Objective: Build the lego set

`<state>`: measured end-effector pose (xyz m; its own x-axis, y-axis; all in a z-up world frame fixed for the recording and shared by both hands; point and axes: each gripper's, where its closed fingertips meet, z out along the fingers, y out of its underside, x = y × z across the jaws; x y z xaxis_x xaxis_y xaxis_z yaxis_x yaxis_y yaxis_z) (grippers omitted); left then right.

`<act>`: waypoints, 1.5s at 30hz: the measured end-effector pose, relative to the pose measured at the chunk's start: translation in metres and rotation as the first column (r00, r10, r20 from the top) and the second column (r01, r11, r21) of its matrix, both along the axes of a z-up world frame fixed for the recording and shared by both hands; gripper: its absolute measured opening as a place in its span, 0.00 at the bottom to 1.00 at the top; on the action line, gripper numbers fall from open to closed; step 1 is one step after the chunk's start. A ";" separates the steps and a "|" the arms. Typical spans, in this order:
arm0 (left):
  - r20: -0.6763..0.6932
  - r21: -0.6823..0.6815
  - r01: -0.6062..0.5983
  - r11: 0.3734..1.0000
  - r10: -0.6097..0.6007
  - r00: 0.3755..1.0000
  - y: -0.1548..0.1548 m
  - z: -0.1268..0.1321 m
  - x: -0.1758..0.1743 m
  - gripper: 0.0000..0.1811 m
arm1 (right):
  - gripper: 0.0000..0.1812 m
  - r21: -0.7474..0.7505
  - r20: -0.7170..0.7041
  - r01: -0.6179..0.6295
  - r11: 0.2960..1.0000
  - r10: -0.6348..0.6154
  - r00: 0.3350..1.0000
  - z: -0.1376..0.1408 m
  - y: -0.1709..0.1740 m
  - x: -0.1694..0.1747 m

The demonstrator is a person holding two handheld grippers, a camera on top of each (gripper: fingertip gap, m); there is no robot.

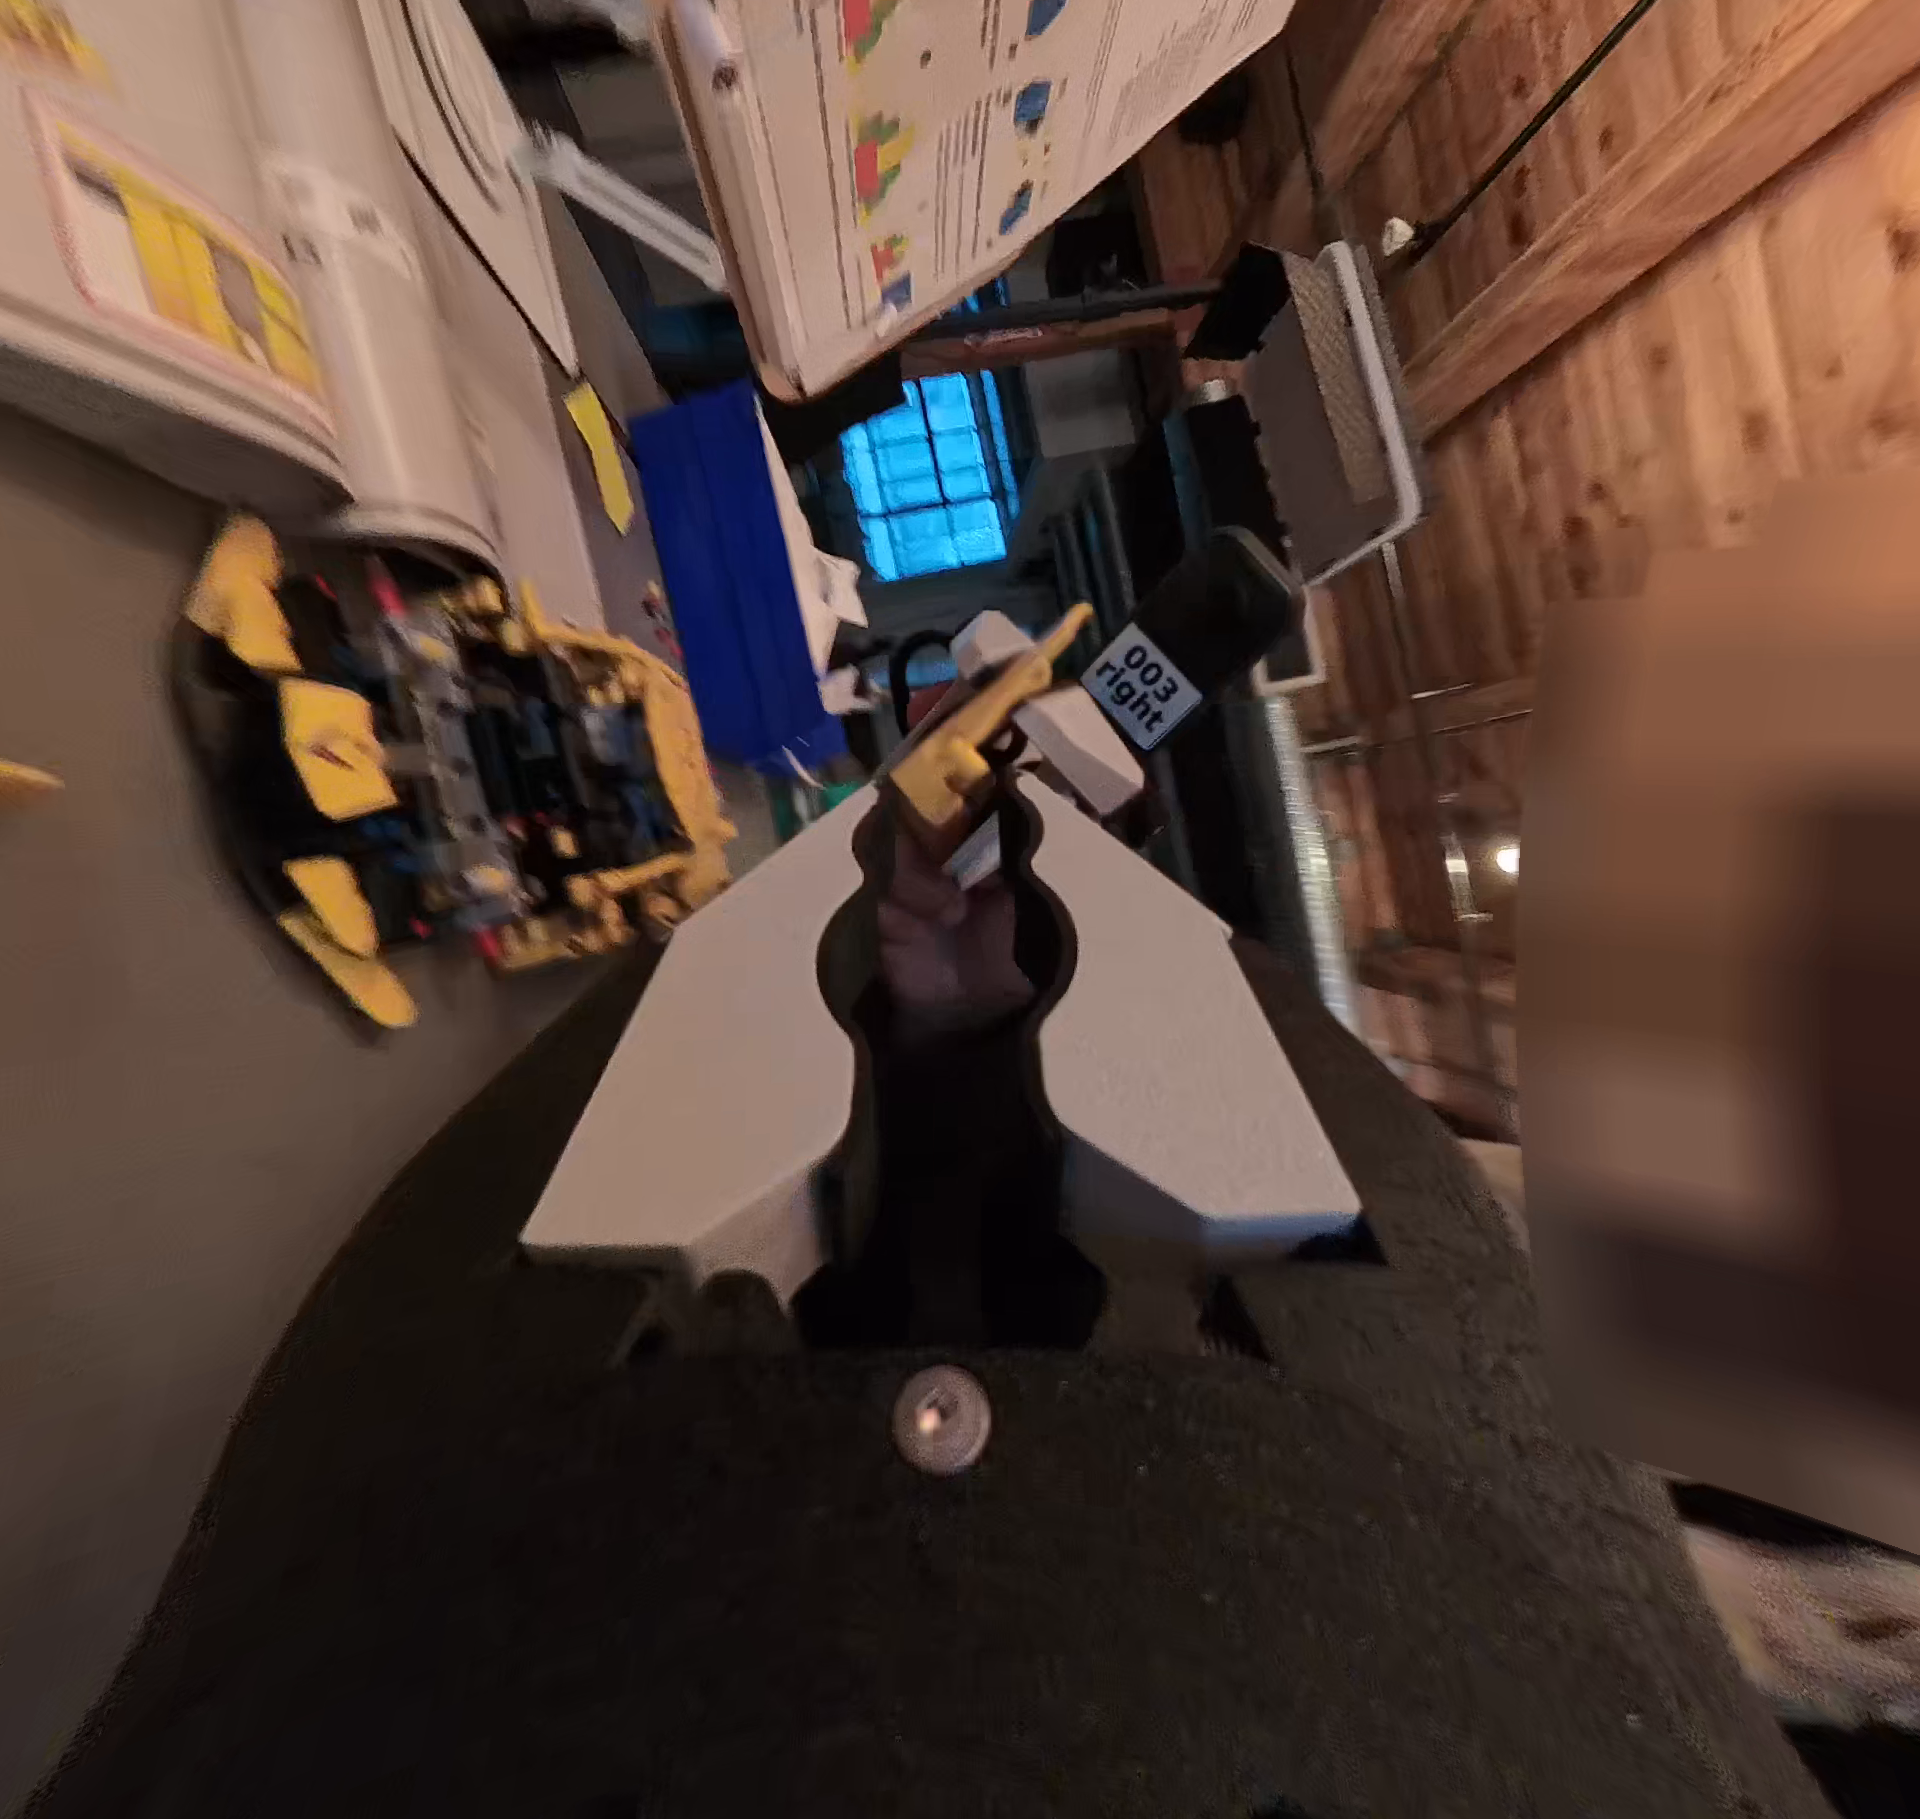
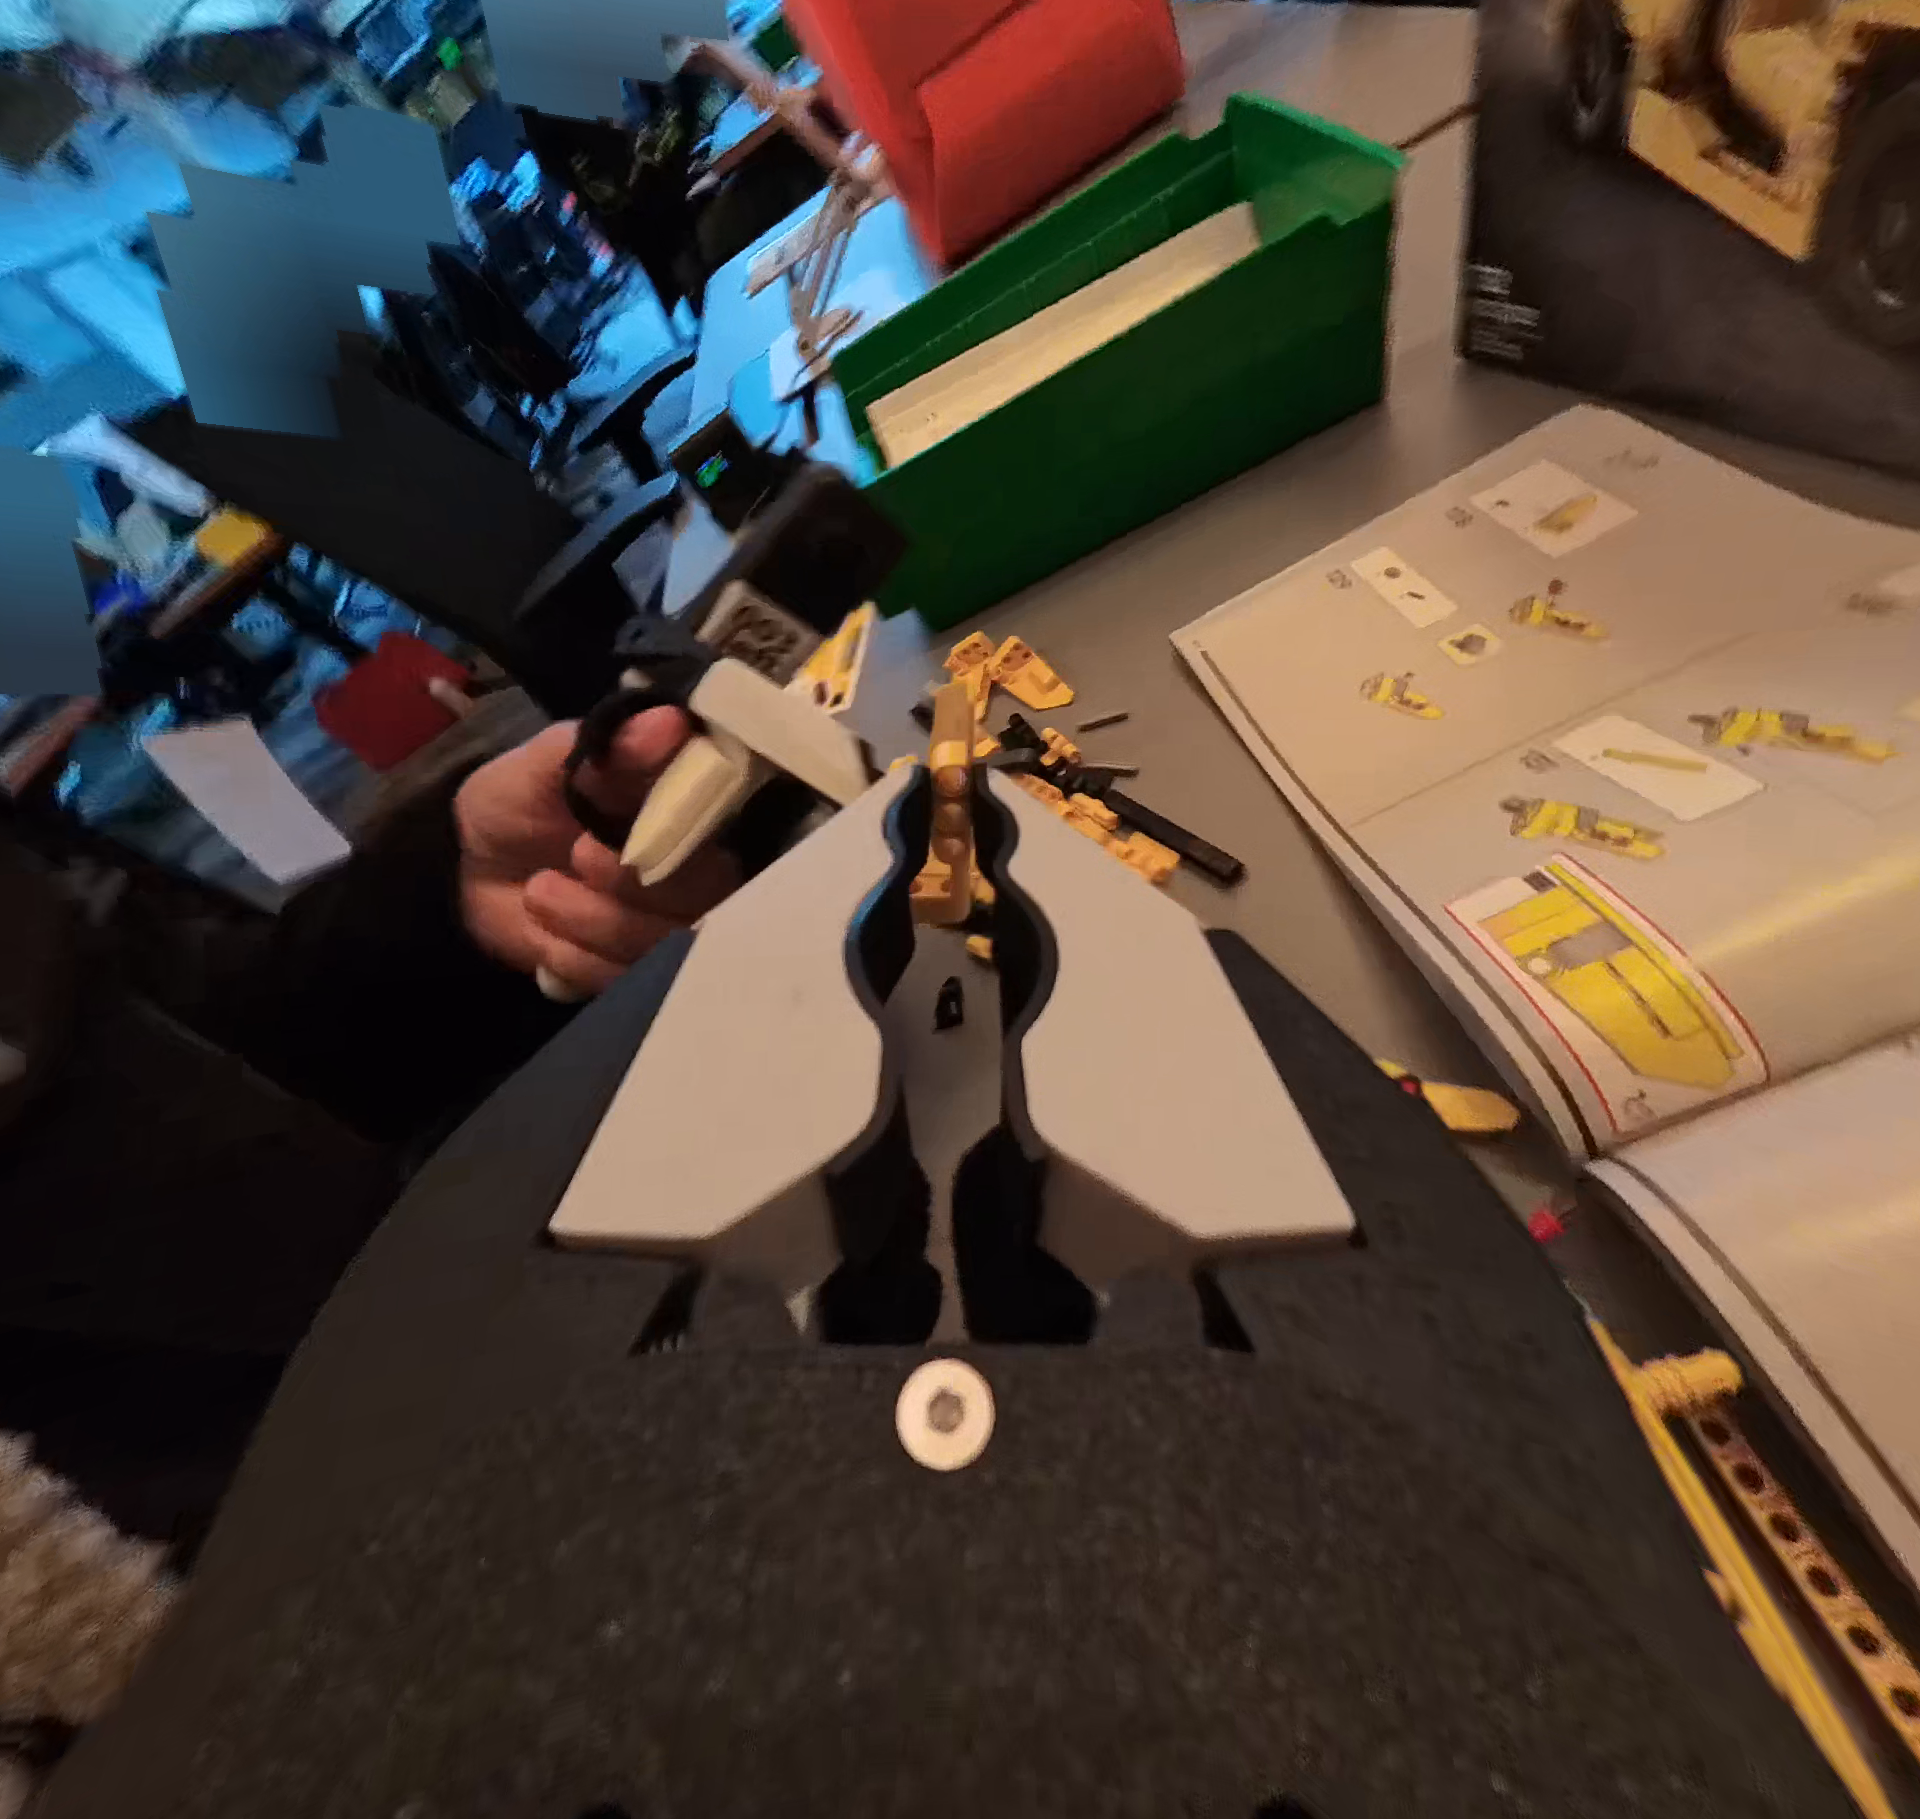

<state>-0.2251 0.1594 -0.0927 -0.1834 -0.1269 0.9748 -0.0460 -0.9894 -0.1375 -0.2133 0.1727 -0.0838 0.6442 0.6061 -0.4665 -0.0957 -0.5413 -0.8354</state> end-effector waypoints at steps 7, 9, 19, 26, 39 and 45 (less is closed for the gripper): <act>-0.144 0.621 -0.188 0.761 0.347 0.927 0.040 -0.033 -0.039 0.16 | 0.03 -0.224 -0.120 0.140 0.965 -0.170 0.978 -0.024 0.018 0.029; -0.166 0.719 -0.142 0.680 0.366 0.916 0.037 -0.040 -0.036 0.16 | 0.03 -0.251 -0.128 0.161 0.955 -0.198 0.972 -0.027 0.021 0.031; -0.207 0.949 0.066 0.307 0.453 0.867 0.005 -0.049 0.005 0.15 | 0.03 -0.315 -0.272 0.105 0.943 -0.196 0.942 -0.028 0.027 0.025; -0.289 0.949 0.176 0.263 0.493 0.821 0.002 -0.071 0.016 0.14 | 0.03 -0.314 -0.282 0.093 0.945 -0.186 0.941 -0.032 0.028 0.021; -0.181 0.972 0.052 0.230 0.582 0.793 0.021 -0.051 0.001 0.17 | 0.03 -0.331 -0.289 0.061 0.942 -0.163 0.944 -0.043 0.031 0.010; -0.159 0.977 0.036 0.210 0.605 0.780 0.026 -0.046 -0.004 0.22 | 0.03 -0.345 -0.295 0.031 0.938 -0.140 0.945 -0.050 0.029 -0.004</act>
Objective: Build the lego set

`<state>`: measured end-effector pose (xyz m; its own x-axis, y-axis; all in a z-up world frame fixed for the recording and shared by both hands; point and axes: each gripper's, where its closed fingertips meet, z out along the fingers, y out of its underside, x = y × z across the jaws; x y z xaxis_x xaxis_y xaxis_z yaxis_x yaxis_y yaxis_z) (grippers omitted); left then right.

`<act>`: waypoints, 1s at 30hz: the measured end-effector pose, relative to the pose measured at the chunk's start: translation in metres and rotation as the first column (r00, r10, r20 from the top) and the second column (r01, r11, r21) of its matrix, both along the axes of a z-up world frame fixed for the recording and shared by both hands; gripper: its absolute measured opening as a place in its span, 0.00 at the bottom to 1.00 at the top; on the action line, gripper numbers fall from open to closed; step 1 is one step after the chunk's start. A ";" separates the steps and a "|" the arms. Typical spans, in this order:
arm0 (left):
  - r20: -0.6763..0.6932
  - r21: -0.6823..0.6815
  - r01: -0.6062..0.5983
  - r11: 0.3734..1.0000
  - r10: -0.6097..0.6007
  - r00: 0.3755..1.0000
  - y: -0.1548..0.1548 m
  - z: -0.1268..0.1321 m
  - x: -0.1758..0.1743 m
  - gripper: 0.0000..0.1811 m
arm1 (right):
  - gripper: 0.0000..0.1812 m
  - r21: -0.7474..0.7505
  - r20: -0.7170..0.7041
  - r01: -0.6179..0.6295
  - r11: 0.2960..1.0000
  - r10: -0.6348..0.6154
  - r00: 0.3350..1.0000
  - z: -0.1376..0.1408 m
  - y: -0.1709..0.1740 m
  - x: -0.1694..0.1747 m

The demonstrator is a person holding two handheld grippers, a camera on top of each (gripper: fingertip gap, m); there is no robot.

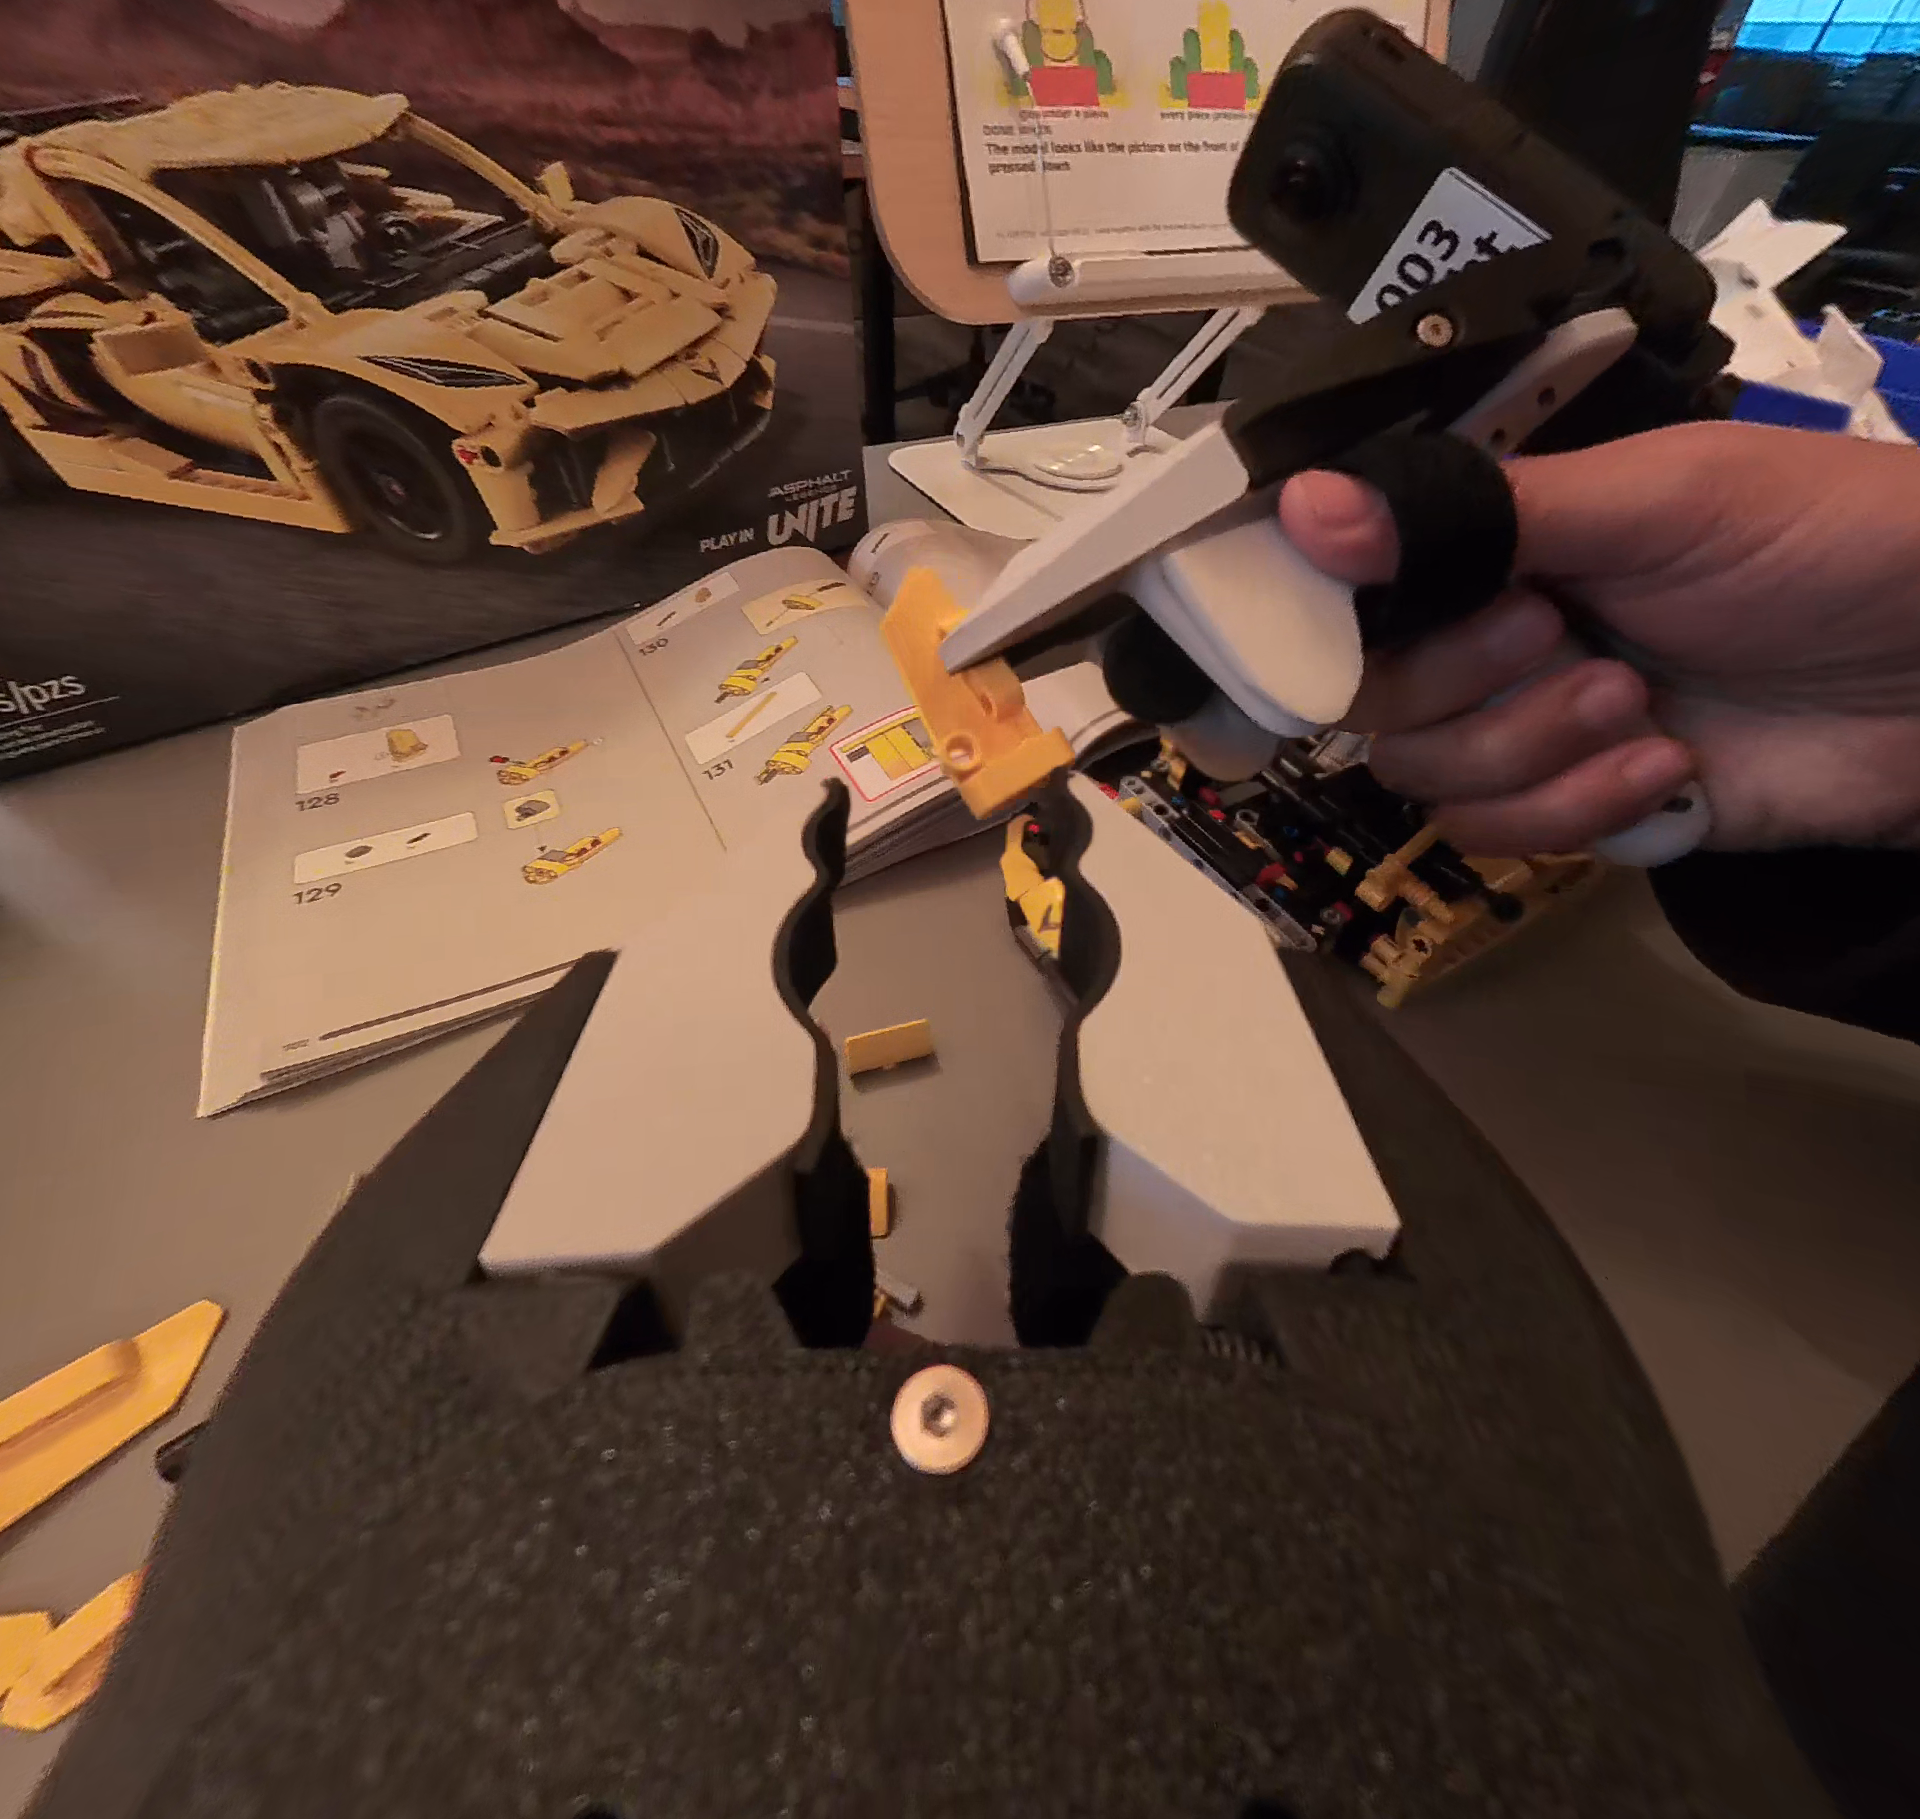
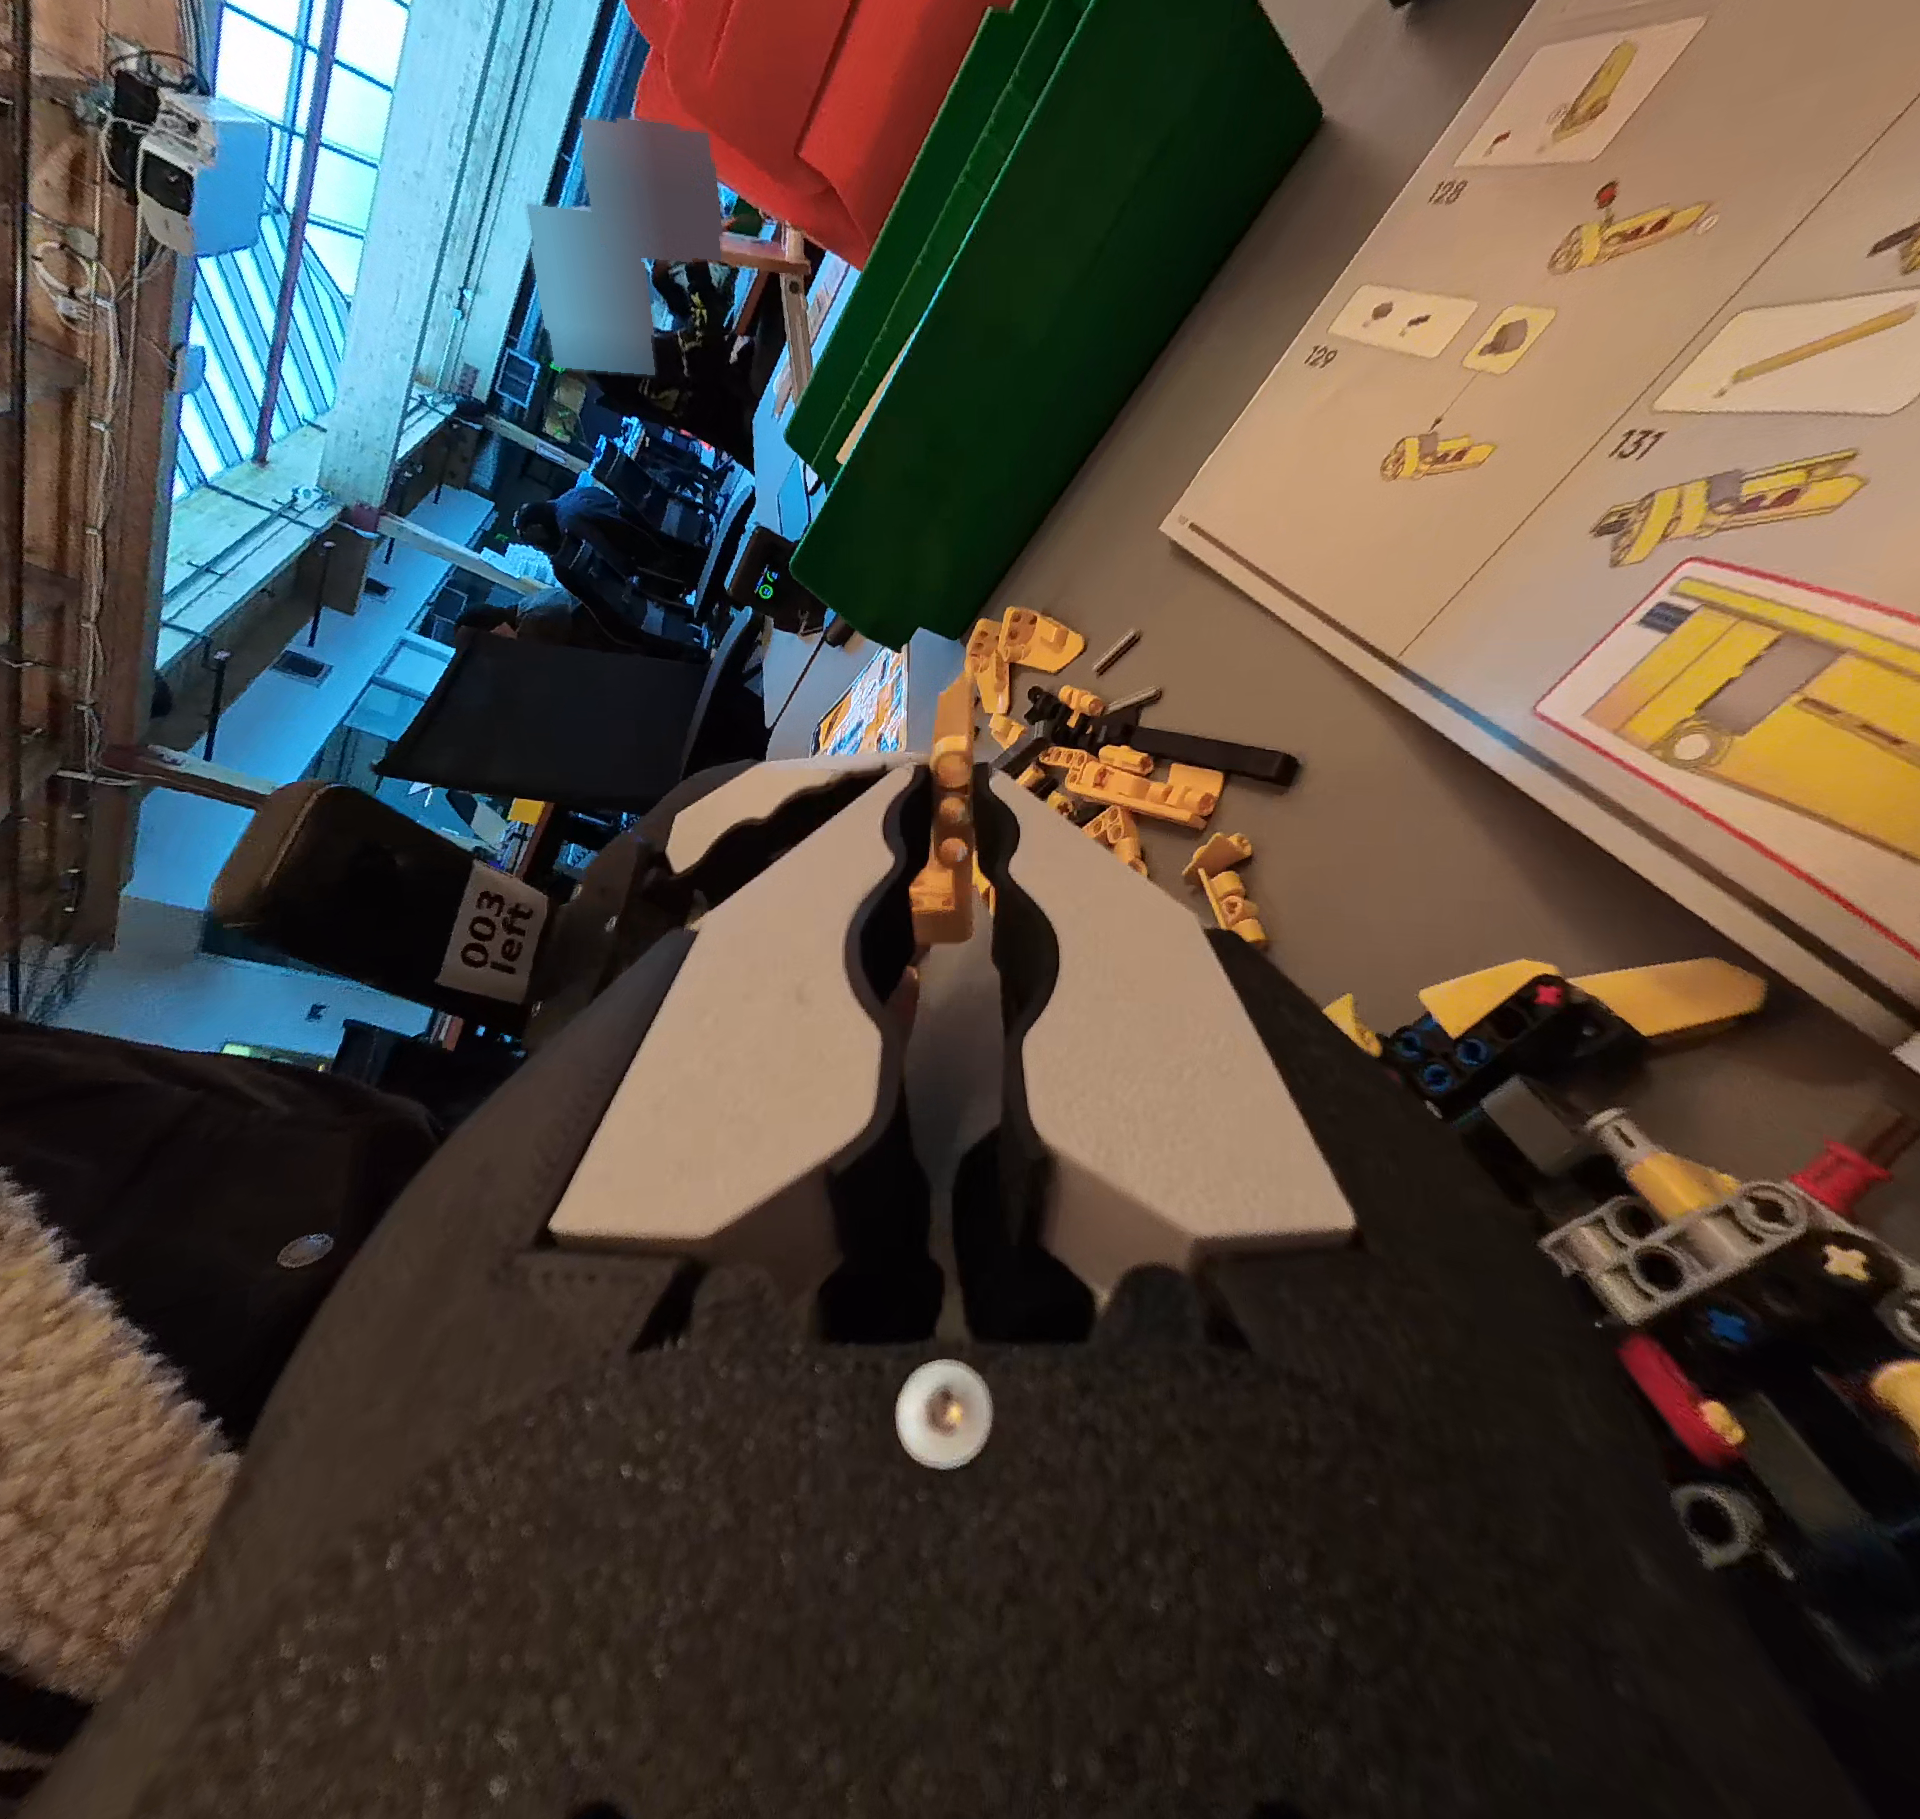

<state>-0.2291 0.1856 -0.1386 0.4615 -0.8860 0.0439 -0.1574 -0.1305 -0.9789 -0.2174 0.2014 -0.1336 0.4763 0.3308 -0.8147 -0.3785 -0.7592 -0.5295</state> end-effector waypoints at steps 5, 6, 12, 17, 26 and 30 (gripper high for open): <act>-0.046 0.065 0.014 0.998 -0.011 0.999 -0.004 -0.002 0.002 0.22 | 0.03 0.001 -0.009 -0.005 1.000 0.005 1.000 -0.002 0.001 -0.004; -0.065 0.074 0.017 0.997 -0.012 0.998 -0.005 -0.004 0.003 0.22 | 0.04 0.006 -0.013 0.003 1.000 -0.003 1.000 -0.001 0.002 -0.003; -0.096 0.136 -0.025 0.990 0.039 0.995 -0.003 -0.004 0.002 0.22 | 0.04 -0.003 0.001 -0.029 1.000 0.029 1.000 -0.006 -0.002 -0.012; -0.050 0.090 0.016 0.996 -0.011 0.999 -0.008 -0.001 0.004 0.18 | 0.04 -0.001 0.048 -0.019 1.000 0.019 0.999 -0.013 -0.001 -0.011; -0.097 -0.002 -0.008 1.000 0.007 0.995 -0.013 -0.011 -0.009 0.00 | 0.04 -0.032 0.017 -0.081 0.996 0.082 0.997 -0.018 -0.011 -0.027; -0.102 -0.047 -0.024 0.999 0.019 0.995 -0.021 -0.011 -0.024 0.02 | 0.03 -0.030 0.002 -0.088 0.996 0.088 0.996 -0.020 -0.013 -0.035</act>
